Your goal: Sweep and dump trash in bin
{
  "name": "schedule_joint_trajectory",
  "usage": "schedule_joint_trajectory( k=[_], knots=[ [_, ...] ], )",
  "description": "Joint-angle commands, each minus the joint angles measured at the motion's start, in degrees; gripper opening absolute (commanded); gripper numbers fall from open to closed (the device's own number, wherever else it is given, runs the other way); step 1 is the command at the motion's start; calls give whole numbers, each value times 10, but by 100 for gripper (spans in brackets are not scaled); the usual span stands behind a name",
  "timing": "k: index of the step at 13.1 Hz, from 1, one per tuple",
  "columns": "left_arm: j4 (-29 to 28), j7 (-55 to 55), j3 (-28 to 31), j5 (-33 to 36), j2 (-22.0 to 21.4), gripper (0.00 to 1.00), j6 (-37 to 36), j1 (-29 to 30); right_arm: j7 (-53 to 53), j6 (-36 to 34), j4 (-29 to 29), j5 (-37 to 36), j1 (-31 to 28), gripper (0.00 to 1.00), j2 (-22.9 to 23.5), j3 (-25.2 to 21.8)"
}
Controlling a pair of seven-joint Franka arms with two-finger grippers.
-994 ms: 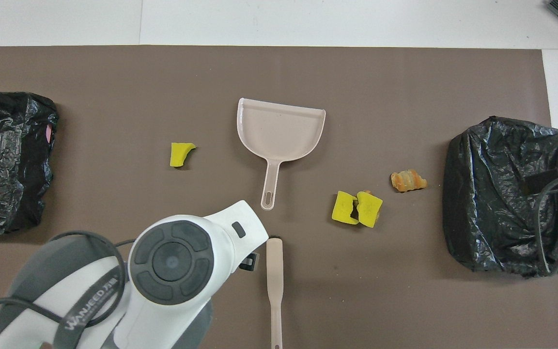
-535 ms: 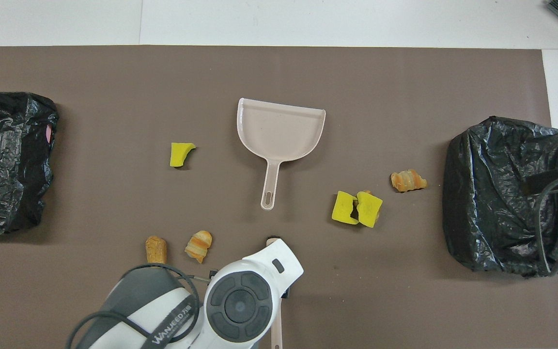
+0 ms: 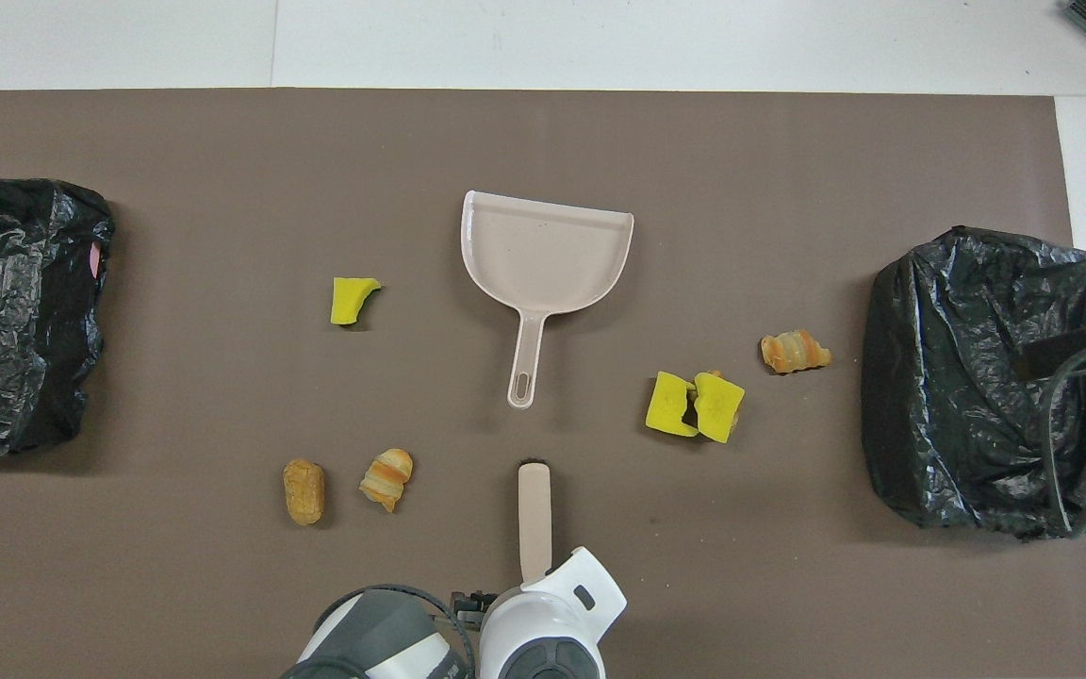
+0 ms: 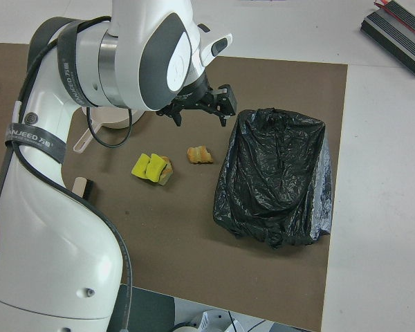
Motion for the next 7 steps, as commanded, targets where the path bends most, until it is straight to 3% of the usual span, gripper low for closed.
schedule_joint_trajectory(
  k=[1,3,7],
  knots=[
    [-21,-10,-20,-16,3,100,22,6,-25,18,-47,6,-8,100,-24,3],
    [-21,-10,-20,-40,19,81,44,7,-18,31,-84,9,-4,100,-45,4],
    [-21,-8,-20,-44,29,81,46,7,-1,29,-132,10,3,100,-68,4]
  ],
)
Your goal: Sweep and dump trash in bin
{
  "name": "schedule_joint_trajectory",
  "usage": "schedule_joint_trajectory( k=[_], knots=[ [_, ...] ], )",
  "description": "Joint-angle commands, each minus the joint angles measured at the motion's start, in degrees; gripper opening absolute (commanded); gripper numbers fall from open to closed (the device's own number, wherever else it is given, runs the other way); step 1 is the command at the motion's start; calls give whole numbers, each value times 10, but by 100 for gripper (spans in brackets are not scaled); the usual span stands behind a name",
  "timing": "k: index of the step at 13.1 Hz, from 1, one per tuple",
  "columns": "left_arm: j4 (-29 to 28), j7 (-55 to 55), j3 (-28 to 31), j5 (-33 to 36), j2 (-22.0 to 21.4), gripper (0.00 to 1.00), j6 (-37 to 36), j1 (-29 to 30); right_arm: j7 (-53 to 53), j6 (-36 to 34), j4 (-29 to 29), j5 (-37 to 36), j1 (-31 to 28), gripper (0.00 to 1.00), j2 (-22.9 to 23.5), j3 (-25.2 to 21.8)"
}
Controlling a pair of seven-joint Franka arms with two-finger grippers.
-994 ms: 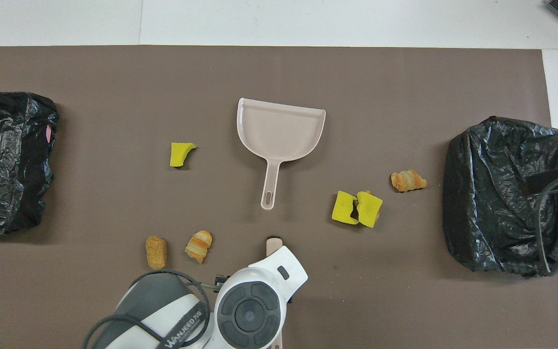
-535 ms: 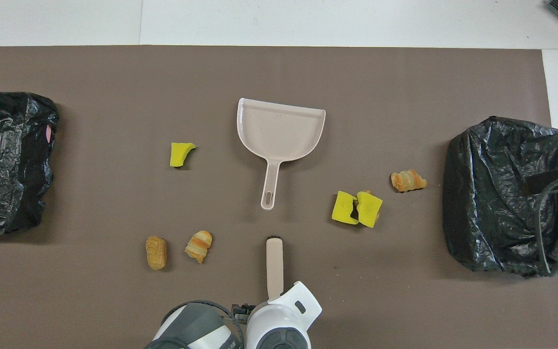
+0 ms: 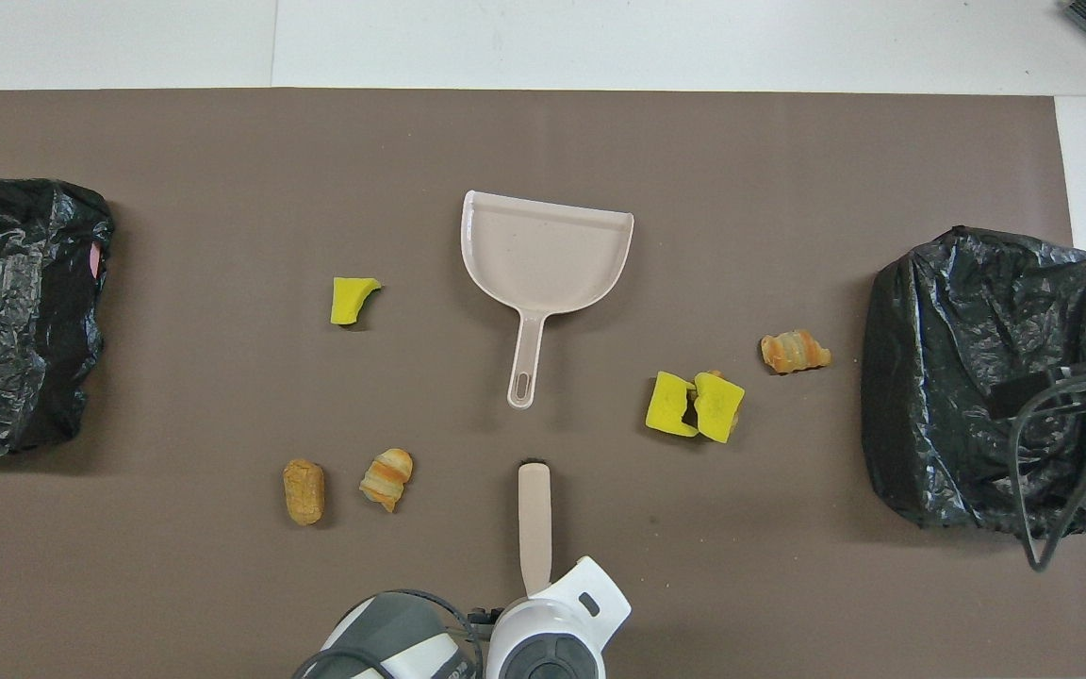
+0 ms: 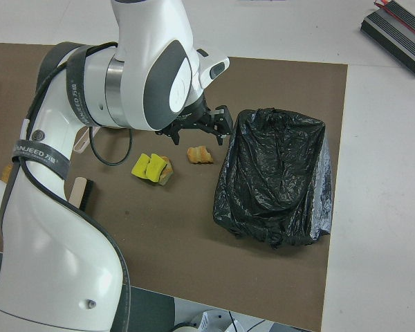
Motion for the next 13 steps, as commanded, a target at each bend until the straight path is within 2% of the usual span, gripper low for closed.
schedule_joint_trajectory(
  k=[1,2,3,5,9,10,13],
  knots=[
    [-7,1,-6,-12,6,81,13,7,3,17,-51,9,1,100,-34,2],
    [-7,2,-6,-12,9,78,11,6,4,20,-65,9,7,100,-44,2],
    [-7,2,-6,-12,9,64,8,5,8,19,-69,10,14,100,-45,1],
    [-6,9,-6,-12,10,21,8,5,41,20,-69,24,31,100,-43,2],
    [-2,13,-2,-11,10,4,0,10,76,4,17,36,60,100,11,2],
    [2,19,1,-11,8,2,-10,12,88,0,36,37,60,100,23,3],
    [63,66,70,-3,0,2,-124,11,116,-7,100,65,60,100,63,19]
  ],
)
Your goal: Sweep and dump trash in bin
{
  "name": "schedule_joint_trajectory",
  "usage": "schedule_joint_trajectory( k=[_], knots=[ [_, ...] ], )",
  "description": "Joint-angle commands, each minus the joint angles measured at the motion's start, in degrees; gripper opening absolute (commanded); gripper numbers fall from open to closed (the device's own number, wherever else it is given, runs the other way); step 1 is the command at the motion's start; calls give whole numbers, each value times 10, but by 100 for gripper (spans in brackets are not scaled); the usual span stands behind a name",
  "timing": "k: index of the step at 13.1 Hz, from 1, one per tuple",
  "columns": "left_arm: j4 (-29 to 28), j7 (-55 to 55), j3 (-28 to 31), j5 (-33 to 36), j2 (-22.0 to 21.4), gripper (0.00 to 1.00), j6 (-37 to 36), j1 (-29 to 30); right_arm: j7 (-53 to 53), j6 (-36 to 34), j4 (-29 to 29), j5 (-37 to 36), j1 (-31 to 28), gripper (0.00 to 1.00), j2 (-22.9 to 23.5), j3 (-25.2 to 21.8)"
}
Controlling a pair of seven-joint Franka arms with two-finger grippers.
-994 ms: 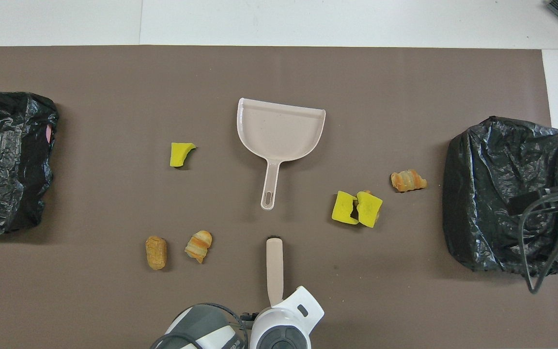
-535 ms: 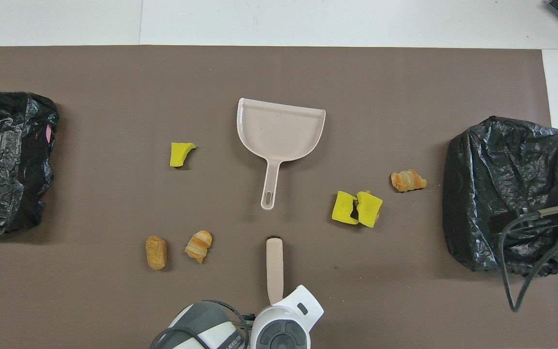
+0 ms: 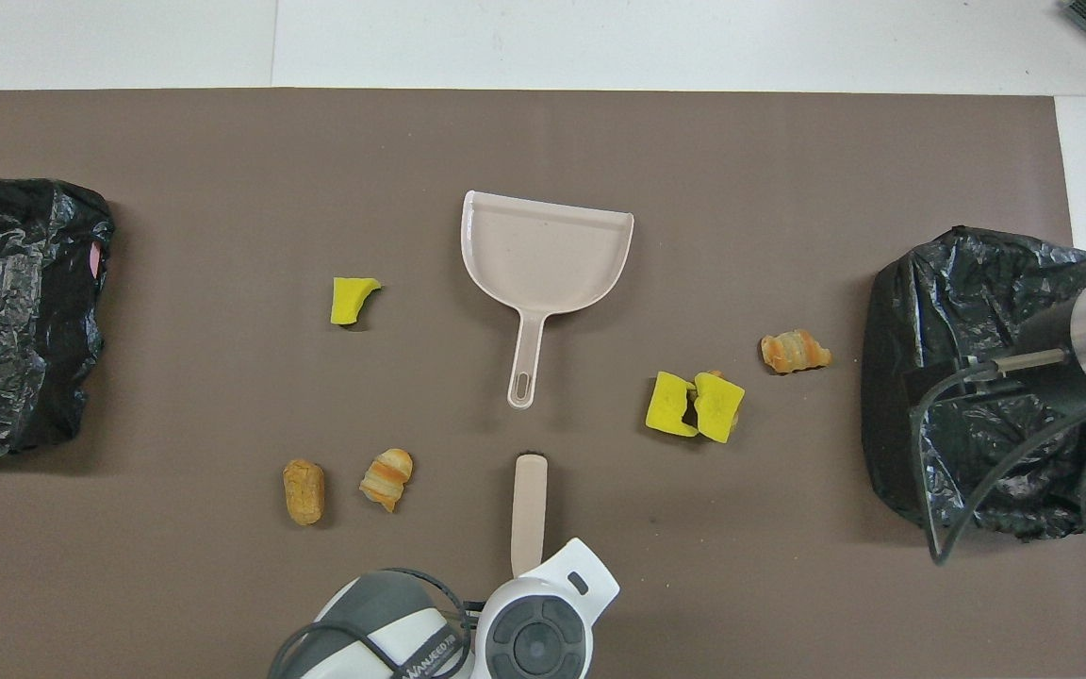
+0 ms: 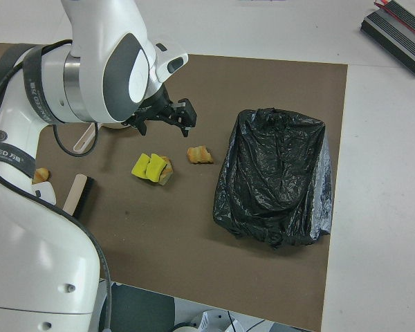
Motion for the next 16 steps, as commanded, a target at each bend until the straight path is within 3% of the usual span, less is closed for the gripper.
schedule_joint_trajectory(
  k=[1,4,6,8,10,13,16],
  knots=[
    [53,58,71,8,-18,2,-100,7,49,-18,76,36,-6,100,53,10],
    [78,134,171,62,-40,2,-140,7,106,-10,121,43,10,100,105,20],
    [108,207,234,93,-22,2,-123,9,176,-9,173,43,38,100,163,27],
    [147,289,300,132,21,2,-89,8,206,5,189,42,66,100,198,28],
    [181,405,326,154,65,0,-64,8,269,31,198,42,102,100,219,28],
    [246,483,373,235,154,0,-17,9,336,64,223,48,130,100,269,40],
    [314,625,408,245,221,0,-11,9,388,131,224,60,157,100,316,48]
  ],
)
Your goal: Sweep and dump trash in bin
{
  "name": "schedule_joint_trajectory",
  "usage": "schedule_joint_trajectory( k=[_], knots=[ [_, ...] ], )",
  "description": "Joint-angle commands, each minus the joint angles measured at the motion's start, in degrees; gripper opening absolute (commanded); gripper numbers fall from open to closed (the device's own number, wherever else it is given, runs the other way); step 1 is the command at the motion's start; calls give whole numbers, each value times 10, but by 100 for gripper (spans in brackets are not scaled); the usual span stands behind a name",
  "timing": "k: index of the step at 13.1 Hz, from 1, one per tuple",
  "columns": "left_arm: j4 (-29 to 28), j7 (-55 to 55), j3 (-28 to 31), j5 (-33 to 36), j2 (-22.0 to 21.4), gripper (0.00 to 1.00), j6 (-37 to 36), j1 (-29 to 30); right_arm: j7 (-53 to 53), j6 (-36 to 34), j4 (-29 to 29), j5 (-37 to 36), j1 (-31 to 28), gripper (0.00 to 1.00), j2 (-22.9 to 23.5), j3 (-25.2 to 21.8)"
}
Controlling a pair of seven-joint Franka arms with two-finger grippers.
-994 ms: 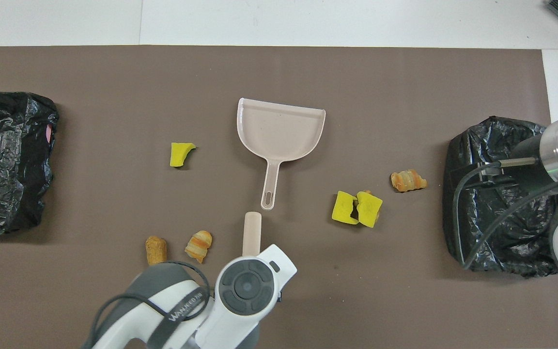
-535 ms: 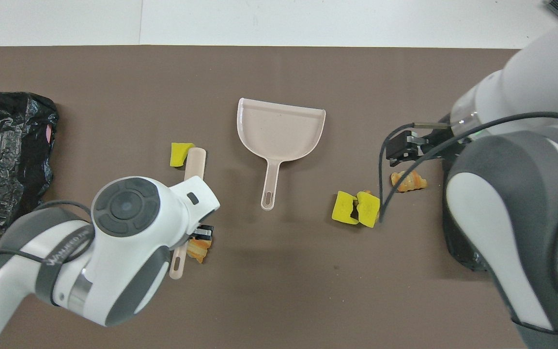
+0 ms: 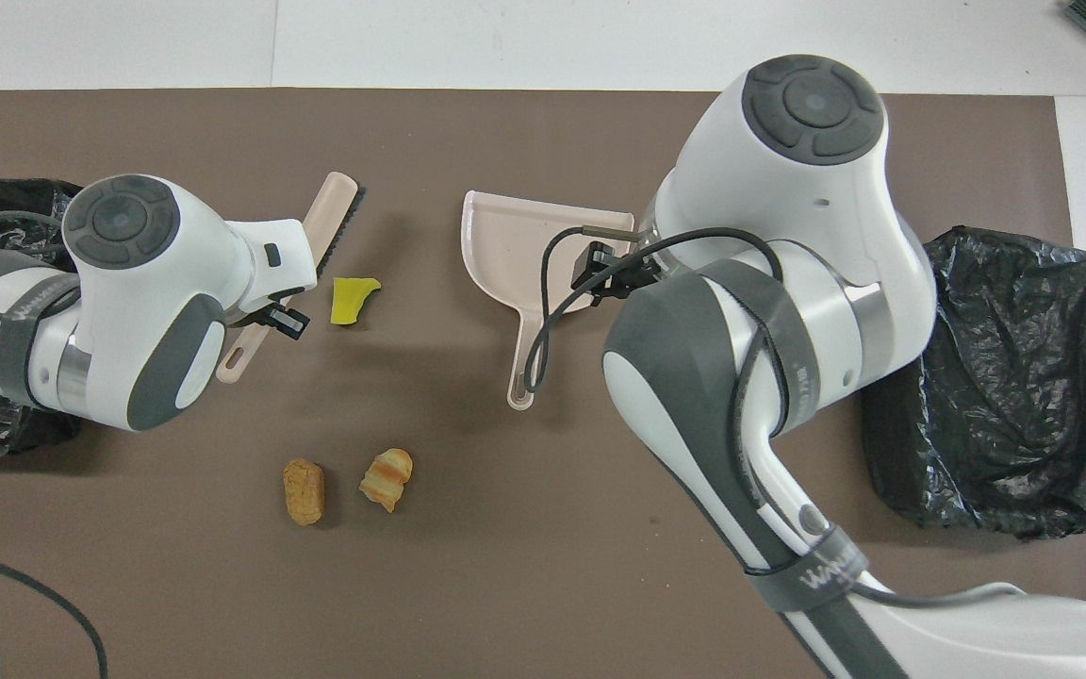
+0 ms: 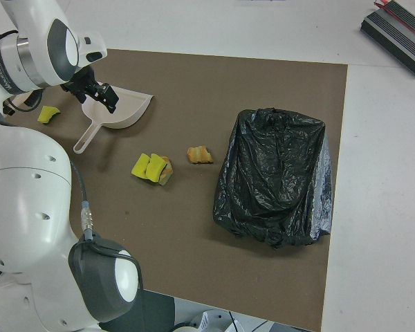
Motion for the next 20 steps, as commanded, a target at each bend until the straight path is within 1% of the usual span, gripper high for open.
schedule_joint_trajectory(
  k=[1,3,4,5,7,8,10,14,16,19,20],
  knots=[
    [68,111,23,33,56,0,-2,-2,43,40,25,17,19,100,56,2],
    [70,175,29,39,58,0,-7,2,55,59,23,44,31,100,77,5],
    [69,211,29,38,59,0,-10,2,64,67,23,46,48,100,92,5],
    [67,240,29,38,59,0,-8,2,77,90,20,46,61,100,101,5],
    [55,257,29,47,54,0,-9,1,76,115,15,39,71,100,116,5],
    [50,285,29,51,52,0,-7,0,70,136,7,39,72,100,117,5],
    [43,336,29,51,48,0,-14,-3,43,175,-37,41,69,100,110,5],
    [2,359,27,67,24,0,-16,-5,48,196,-75,53,70,100,94,5],
    [-19,362,22,66,4,0,-67,-6,65,199,-105,52,74,100,77,5],
    [-31,358,17,63,-13,0,-128,-9,69,200,-107,51,76,99,75,5],
    [-46,357,16,61,-31,0,-138,-9,70,200,-106,51,76,78,76,5]
  ],
)
